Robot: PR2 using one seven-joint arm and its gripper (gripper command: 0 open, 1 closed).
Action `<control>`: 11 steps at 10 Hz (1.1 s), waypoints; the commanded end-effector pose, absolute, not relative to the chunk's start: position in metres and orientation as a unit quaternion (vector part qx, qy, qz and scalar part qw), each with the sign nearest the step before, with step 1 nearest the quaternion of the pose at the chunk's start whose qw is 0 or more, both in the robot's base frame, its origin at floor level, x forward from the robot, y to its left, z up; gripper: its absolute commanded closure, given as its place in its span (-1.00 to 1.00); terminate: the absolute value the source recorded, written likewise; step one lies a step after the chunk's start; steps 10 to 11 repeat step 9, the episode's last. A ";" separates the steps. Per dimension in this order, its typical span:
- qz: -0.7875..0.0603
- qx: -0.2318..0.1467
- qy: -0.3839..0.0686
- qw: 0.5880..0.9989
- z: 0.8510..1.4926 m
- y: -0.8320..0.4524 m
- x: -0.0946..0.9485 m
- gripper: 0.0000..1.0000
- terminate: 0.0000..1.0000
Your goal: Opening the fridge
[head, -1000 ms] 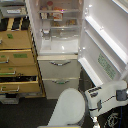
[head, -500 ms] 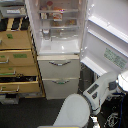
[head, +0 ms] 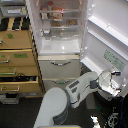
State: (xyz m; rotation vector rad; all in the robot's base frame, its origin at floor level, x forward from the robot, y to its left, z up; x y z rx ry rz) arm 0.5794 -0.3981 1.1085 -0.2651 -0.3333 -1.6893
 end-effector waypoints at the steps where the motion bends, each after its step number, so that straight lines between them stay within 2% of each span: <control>1: -0.569 -0.064 -0.118 0.811 1.007 0.032 0.651 -1.00 -1.00; 3: -0.516 -0.053 -0.122 0.846 1.012 0.102 0.642 -1.00 -1.00; 4: -0.485 -0.060 -0.138 0.861 1.027 0.137 0.633 -1.00 -1.00; 5: -0.460 -0.073 -0.147 0.873 1.042 0.165 0.628 -1.00 -1.00; 8: -0.405 -0.076 -0.193 0.890 1.079 0.241 0.594 -1.00 -1.00; 9: -0.353 -0.086 -0.232 0.902 1.089 0.265 0.588 -1.00 1.00; 11: -0.353 -0.086 -0.232 0.902 1.089 0.265 0.588 -1.00 1.00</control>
